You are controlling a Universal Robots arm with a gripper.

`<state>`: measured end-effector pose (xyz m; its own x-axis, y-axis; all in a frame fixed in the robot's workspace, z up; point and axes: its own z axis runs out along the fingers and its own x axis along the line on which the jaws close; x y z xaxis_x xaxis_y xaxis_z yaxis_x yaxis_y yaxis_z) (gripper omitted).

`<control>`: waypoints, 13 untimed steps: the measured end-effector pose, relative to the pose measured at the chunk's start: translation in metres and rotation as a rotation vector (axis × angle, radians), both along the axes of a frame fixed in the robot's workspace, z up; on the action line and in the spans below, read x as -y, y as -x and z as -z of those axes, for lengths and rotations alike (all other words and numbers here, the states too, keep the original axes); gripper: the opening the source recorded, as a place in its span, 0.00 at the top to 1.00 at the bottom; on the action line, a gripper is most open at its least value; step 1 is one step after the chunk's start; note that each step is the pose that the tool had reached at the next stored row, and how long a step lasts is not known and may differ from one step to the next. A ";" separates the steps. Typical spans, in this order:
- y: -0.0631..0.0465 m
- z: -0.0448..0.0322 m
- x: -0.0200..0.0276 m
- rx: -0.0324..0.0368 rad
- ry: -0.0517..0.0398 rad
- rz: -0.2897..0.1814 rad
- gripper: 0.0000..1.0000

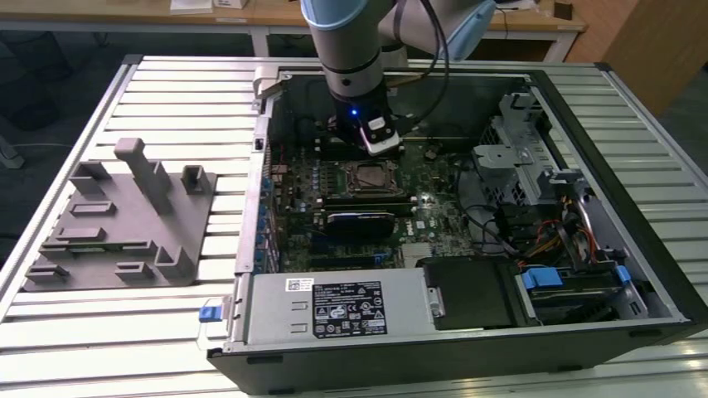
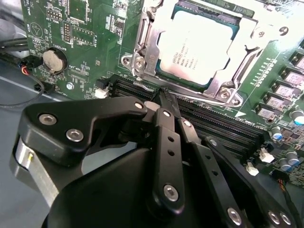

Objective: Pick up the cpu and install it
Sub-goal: 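Install the first cpu locking lever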

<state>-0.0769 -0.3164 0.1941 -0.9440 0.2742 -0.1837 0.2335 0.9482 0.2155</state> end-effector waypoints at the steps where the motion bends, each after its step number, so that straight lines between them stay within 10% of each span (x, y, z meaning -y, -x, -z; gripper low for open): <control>1: 0.000 0.0002 0.0000 0.0001 0.0014 0.000 0.89; 13: 0.000 0.0019 0.0010 0.0009 0.0126 0.000 0.89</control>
<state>-0.0770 -0.3174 0.1922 -0.9438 0.2720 -0.1879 0.2334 0.9508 0.2037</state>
